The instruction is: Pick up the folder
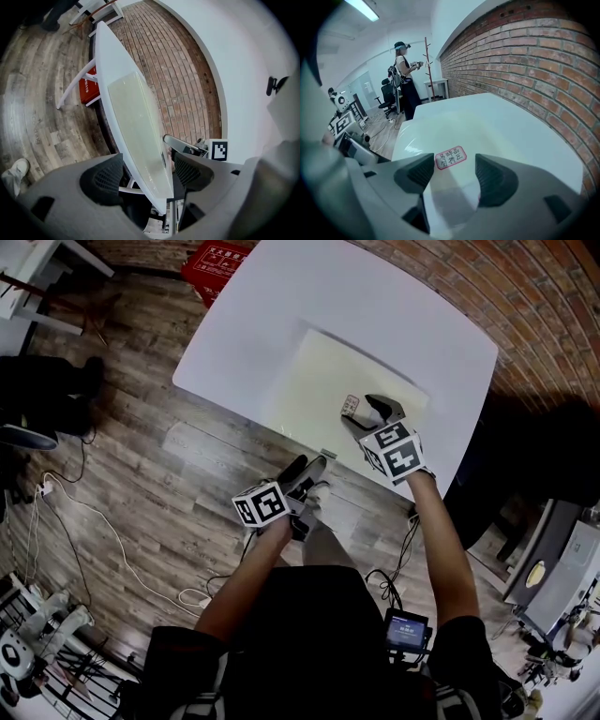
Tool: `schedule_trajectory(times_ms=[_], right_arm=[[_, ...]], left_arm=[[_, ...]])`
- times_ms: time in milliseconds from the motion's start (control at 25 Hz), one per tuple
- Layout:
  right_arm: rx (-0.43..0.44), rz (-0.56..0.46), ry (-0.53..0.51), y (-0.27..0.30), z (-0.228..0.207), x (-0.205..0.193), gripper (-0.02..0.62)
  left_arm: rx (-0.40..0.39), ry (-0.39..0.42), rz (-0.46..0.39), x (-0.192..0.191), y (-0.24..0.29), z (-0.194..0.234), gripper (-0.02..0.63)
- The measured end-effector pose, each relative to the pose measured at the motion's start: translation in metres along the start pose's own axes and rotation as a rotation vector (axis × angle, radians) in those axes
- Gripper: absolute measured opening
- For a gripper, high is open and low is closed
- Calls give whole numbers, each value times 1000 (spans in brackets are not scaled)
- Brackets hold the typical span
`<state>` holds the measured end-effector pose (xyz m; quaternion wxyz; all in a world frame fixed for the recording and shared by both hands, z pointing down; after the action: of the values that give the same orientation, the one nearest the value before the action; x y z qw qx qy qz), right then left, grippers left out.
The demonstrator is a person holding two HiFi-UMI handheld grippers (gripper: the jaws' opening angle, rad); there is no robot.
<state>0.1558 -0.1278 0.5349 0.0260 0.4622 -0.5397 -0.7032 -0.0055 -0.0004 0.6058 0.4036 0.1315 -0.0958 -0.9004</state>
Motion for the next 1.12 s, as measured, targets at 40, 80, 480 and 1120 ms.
schedule_trajectory(times_ms=[40, 80, 480, 1120], right_arm=[[7, 3, -8, 0, 3, 0, 253], [12, 6, -15, 0, 5, 0, 253], [40, -2, -40, -1, 30, -4, 253], [116, -5, -59, -2, 69, 3, 261]], left_arm=[[-4, -7, -3, 0, 0, 0, 330], [-8, -17, -5, 0, 0, 0, 330], [-27, -110, -15, -5, 3, 8, 353], [-47, -144, -13, 3, 1, 20, 356]])
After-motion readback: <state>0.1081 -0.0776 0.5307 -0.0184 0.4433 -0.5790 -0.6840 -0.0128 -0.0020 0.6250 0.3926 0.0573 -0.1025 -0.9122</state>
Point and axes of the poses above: the fingertips, and each gripper's own axes: y forward along the fingers, z to its left, x out of its top, the point moved 7 cm from there along -y, backward along the fingers, and after that the axes turned 3 degrees about -y, right-handed, at the moved point
